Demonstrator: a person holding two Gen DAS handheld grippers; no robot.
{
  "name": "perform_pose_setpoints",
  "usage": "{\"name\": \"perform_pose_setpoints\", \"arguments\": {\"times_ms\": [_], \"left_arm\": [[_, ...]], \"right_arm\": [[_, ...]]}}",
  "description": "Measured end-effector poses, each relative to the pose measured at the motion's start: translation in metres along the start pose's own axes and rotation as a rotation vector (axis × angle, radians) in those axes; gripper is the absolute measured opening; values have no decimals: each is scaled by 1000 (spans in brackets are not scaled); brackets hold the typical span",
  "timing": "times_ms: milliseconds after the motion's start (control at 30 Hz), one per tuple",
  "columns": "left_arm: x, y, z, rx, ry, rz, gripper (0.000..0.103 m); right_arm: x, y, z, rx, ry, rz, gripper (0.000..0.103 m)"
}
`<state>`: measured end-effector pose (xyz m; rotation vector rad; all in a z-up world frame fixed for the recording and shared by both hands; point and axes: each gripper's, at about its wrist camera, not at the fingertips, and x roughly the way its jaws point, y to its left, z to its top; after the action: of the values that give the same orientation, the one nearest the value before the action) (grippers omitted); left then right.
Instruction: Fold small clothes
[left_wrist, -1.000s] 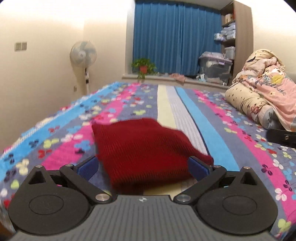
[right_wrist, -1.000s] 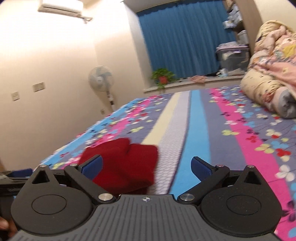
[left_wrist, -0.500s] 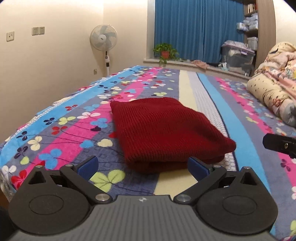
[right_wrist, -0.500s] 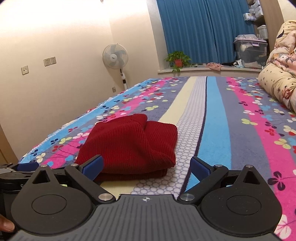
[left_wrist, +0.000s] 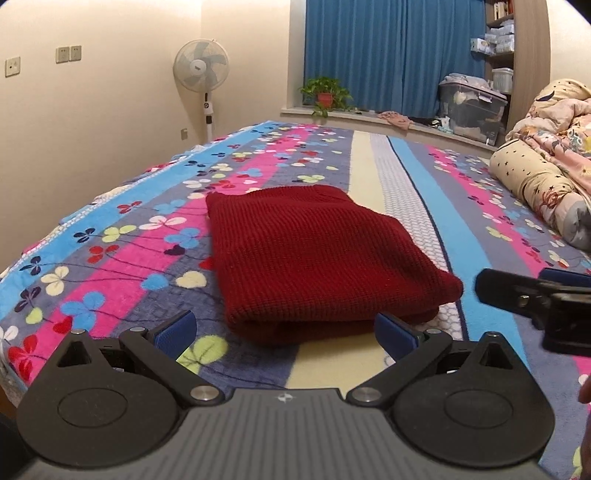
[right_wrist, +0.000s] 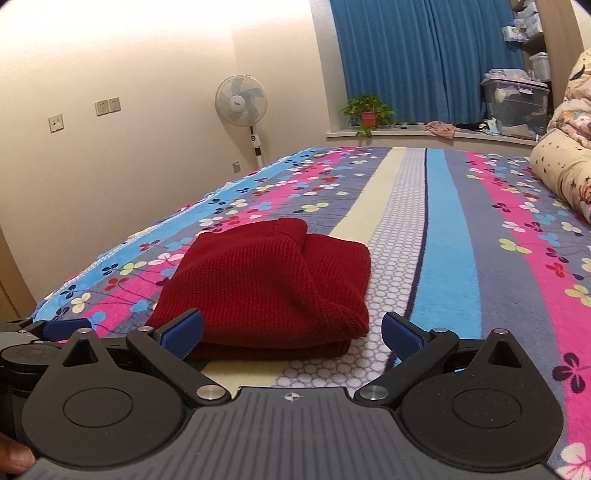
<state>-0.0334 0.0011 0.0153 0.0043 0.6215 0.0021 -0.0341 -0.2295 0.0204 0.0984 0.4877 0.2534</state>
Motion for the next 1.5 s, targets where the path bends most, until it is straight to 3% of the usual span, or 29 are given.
{"name": "perform_pose_setpoints", "arguments": {"times_ms": [400,1500], "left_arm": [[5,-1,2,-5,13,20,103],[10,-1,1,-6,31,30,103]], "right_arm": [[11,8,-3,-32,44,0,102],[15,7,-7,-47,37,-8,102]]}}
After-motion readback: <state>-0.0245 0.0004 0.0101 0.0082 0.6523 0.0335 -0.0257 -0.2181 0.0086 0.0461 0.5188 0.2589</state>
